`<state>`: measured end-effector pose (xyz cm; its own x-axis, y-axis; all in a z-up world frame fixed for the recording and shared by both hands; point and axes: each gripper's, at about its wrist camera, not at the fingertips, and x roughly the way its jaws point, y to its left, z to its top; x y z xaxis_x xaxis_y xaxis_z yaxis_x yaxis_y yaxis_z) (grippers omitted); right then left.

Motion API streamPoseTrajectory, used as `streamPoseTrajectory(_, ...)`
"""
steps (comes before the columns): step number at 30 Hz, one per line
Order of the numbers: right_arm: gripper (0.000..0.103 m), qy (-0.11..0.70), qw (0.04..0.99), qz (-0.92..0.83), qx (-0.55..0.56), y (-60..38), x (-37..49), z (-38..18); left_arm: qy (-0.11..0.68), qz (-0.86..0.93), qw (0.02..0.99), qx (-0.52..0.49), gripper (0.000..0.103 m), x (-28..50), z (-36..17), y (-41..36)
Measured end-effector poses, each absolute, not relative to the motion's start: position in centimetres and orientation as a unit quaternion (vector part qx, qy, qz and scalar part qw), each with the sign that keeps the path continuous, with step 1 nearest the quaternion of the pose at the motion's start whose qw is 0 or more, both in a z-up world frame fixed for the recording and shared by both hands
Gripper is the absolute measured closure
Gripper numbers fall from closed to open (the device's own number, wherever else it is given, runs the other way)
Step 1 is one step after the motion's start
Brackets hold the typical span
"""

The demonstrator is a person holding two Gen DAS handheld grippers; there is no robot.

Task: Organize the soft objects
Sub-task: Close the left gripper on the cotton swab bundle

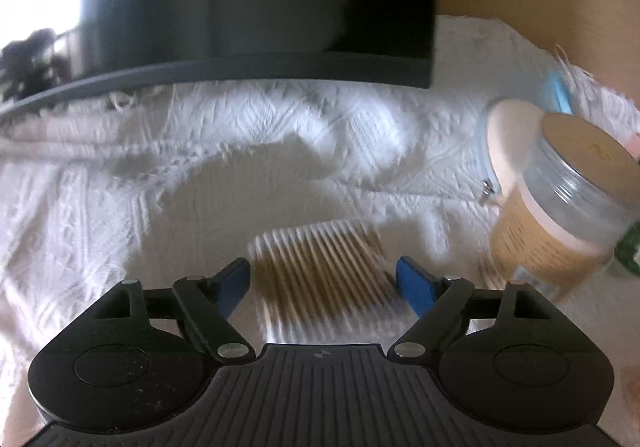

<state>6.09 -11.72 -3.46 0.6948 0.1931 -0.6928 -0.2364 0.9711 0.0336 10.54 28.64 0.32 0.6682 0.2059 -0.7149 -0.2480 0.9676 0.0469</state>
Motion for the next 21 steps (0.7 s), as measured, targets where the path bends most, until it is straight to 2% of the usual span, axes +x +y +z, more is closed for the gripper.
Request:
streamPoseTrajectory(5,0.0,0.383,0.913,0.135,-0.034,-11.8,6.4,-3.5,0.398,0.123,0.907,-0.069,0.016,11.6,-0.3,29.4)
streamPoseTrajectory(11,0.0,0.387,0.91,0.143,-0.047,-11.6,6.5,-3.3,0.385,0.08,0.915,-0.086,0.024,9.9,-0.1,29.3)
streamPoseTrajectory(15,0.012,0.388,0.904,0.159,-0.079,-10.2,6.1,-1.8,0.387,0.062,0.913,-0.112,0.026,7.2,1.0,29.4)
streamPoseTrajectory(21,0.012,0.354,0.893,0.265,-0.081,-4.6,4.9,0.7,0.393,0.005,0.913,-0.113,0.027,2.0,2.7,27.1)
